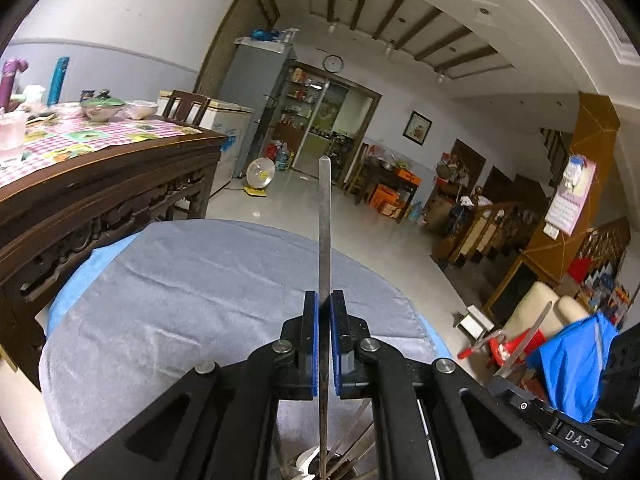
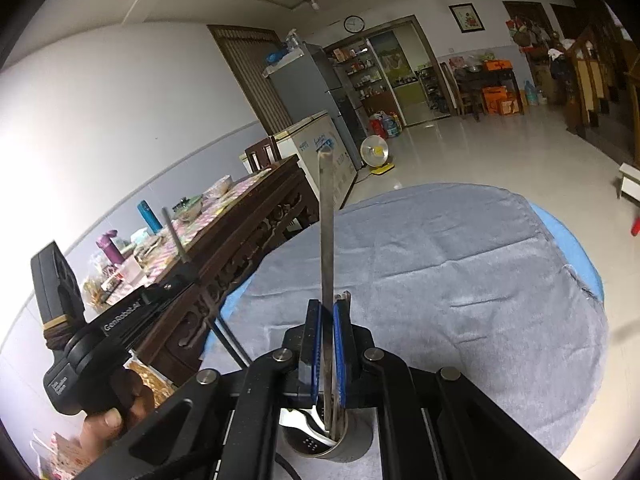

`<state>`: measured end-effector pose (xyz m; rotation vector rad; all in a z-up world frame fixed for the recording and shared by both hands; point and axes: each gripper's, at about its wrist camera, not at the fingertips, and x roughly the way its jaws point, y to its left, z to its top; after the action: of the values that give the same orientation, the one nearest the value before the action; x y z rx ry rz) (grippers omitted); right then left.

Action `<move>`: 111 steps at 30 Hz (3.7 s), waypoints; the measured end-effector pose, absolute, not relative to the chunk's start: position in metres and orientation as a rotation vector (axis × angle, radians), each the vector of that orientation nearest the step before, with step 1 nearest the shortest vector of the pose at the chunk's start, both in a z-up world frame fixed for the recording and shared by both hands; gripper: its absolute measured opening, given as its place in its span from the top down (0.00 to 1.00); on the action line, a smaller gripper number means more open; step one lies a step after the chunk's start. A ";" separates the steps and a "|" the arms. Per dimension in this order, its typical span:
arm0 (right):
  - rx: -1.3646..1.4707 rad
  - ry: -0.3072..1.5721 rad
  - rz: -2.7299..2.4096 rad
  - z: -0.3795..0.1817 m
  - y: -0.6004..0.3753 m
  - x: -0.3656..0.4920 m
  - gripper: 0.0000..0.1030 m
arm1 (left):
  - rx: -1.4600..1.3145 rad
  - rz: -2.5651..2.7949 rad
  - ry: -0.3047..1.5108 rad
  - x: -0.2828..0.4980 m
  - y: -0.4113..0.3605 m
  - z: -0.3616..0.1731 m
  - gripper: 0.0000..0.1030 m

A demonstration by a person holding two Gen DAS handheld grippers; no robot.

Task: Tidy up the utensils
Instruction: 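Lower the left tool's chopstick into the holder while the right tool lowers its chopstick in, then open both tools to release the chopsticks into the holder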

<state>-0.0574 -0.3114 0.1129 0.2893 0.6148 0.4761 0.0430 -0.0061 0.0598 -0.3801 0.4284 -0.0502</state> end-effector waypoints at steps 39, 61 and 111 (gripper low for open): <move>0.128 0.670 0.439 0.072 -0.276 -0.073 0.93 | -0.306 -0.055 0.503 0.022 -0.024 0.013 0.95; 0.128 0.708 0.437 0.053 -0.272 -0.076 0.93 | -0.326 -0.090 0.568 0.010 -0.030 -0.002 0.95; 0.142 0.730 0.414 0.050 -0.276 -0.069 0.47 | -0.360 -0.114 0.623 0.004 -0.026 0.002 0.61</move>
<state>-0.0686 -0.2764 0.0497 0.1418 0.7297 0.4143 0.0040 -0.0257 0.0022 -0.3596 0.6229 -0.1145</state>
